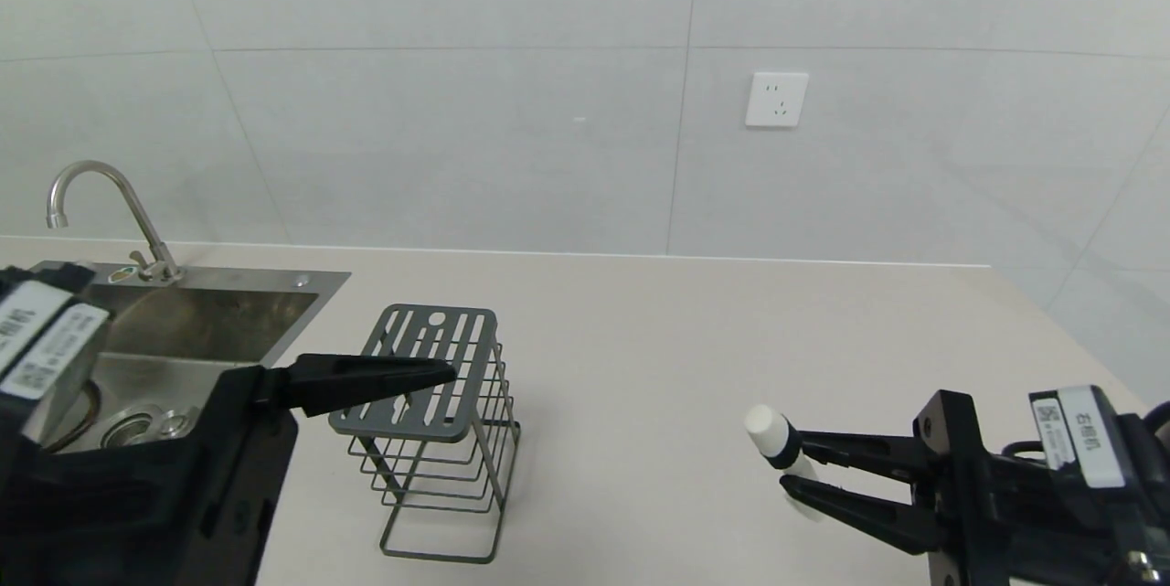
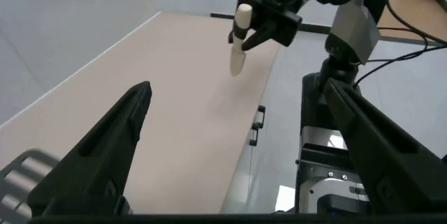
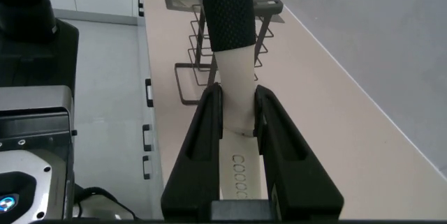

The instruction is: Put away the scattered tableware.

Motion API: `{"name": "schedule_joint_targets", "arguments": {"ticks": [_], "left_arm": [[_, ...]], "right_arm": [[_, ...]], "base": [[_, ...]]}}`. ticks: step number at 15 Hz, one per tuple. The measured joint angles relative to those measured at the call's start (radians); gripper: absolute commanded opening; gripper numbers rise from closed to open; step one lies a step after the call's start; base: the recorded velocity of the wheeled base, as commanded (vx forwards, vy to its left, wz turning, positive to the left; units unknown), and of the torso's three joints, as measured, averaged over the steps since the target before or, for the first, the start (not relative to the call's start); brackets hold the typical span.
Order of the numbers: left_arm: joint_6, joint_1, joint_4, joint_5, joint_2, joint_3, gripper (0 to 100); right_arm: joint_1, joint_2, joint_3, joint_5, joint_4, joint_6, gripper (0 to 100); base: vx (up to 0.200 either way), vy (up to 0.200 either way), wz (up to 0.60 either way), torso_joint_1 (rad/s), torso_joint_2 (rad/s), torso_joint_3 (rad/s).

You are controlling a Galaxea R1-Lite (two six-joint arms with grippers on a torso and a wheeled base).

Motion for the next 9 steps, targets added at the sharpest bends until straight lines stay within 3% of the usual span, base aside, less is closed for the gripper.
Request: {"name": "schedule_joint_targets", "arguments": {"ticks": [5,9], "left_arm": [[0.011,-0.049,-0.294,-0.005,0.23,-0.008,100],[0.007,-0.088,-0.378,-0.005,0.375,-0.094,100]], "right_arm": [[0.021,0.026,-0.095,0.0,0.001,0.004,0],[0.054,0.084,-0.189,0.0,0.001,0.003,0]], "base": [[0.0,0.0,0.0,0.0,0.0,0.0],[0.0,0.0,0.0,0.0,0.0,0.0]]}}
